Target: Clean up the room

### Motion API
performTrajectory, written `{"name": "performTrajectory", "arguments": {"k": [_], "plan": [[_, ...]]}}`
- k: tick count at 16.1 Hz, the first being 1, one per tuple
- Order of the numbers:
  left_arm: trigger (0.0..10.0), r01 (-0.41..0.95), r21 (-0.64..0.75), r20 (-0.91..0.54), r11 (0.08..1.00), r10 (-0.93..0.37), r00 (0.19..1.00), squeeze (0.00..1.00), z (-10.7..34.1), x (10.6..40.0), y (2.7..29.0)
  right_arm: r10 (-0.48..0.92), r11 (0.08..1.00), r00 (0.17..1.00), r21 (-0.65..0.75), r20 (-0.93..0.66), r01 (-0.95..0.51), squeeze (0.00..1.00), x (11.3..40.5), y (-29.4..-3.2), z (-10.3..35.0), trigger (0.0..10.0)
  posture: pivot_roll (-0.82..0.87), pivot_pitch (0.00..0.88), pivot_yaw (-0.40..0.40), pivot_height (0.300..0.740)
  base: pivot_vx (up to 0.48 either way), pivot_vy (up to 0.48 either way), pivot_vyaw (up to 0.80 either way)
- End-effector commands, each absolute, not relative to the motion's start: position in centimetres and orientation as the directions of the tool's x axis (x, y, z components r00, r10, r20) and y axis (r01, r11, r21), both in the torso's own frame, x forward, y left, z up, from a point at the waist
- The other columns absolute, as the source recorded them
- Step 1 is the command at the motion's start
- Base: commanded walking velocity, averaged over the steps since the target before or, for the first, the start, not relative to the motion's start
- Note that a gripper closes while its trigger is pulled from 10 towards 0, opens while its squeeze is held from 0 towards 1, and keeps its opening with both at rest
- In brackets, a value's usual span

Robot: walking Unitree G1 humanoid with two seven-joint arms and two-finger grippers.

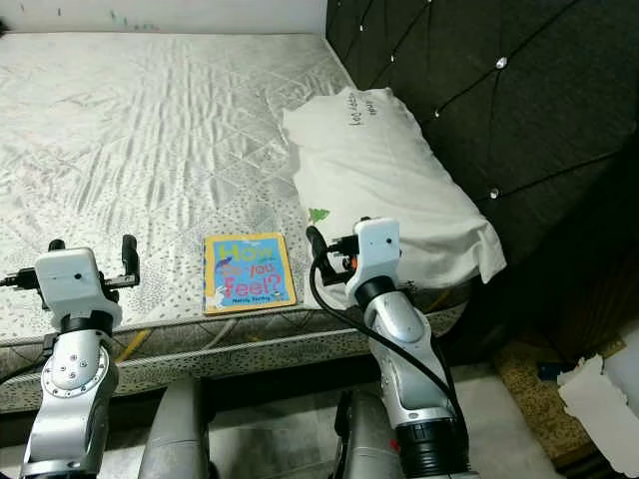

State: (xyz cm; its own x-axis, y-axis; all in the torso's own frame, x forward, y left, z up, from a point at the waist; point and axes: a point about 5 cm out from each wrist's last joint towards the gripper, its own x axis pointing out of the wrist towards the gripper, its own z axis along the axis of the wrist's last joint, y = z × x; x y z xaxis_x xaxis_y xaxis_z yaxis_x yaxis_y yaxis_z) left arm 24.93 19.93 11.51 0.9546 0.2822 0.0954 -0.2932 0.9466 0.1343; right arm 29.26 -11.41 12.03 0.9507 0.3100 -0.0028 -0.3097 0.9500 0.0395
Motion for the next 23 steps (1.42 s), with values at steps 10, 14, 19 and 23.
{"name": "performTrajectory", "arguments": {"k": [10, 14, 19, 23], "plan": [[10.0, -0.256, 0.190, 0.097, 0.948, 0.241, 0.966, 0.00, 12.5, 26.0, 19.0, 0.241, 0.970, 0.970, 0.025, 0.027, -0.242, 0.00, 30.8, -11.2, 11.8, 10.0, 0.10, 0.000, 0.005, 0.578, 0.000, 0.000, 0.00], [10.0, -0.102, 0.136, 0.074, 0.985, 0.093, 0.993, 0.00, 12.0, 27.1, 17.7, 0.195, 0.980, 0.979, 0.028, 0.057, -0.197, 0.00, 30.6, -10.5, 11.5, 10.0, 0.11, 0.000, 0.003, 0.578, 0.000, 0.000, 0.00], [10.0, -0.093, 0.130, 0.071, 0.987, 0.084, 0.994, 0.00, 11.4, 26.6, 17.7, 0.199, 0.979, 0.975, 0.025, 0.094, -0.203, 0.00, 30.0, -10.5, 11.5, 10.0, 0.11, 0.000, -0.002, 0.607, 0.000, 0.000, 0.00], [10.0, -0.098, 0.144, 0.085, 0.985, 0.086, 0.993, 0.00, 11.4, 26.8, 17.8, 0.199, 0.978, 0.973, 0.048, 0.113, -0.205, 0.00, 30.1, -10.1, 11.9, 10.0, 0.11, 0.000, 0.005, 0.651, 0.000, 0.000, 0.00]]}}
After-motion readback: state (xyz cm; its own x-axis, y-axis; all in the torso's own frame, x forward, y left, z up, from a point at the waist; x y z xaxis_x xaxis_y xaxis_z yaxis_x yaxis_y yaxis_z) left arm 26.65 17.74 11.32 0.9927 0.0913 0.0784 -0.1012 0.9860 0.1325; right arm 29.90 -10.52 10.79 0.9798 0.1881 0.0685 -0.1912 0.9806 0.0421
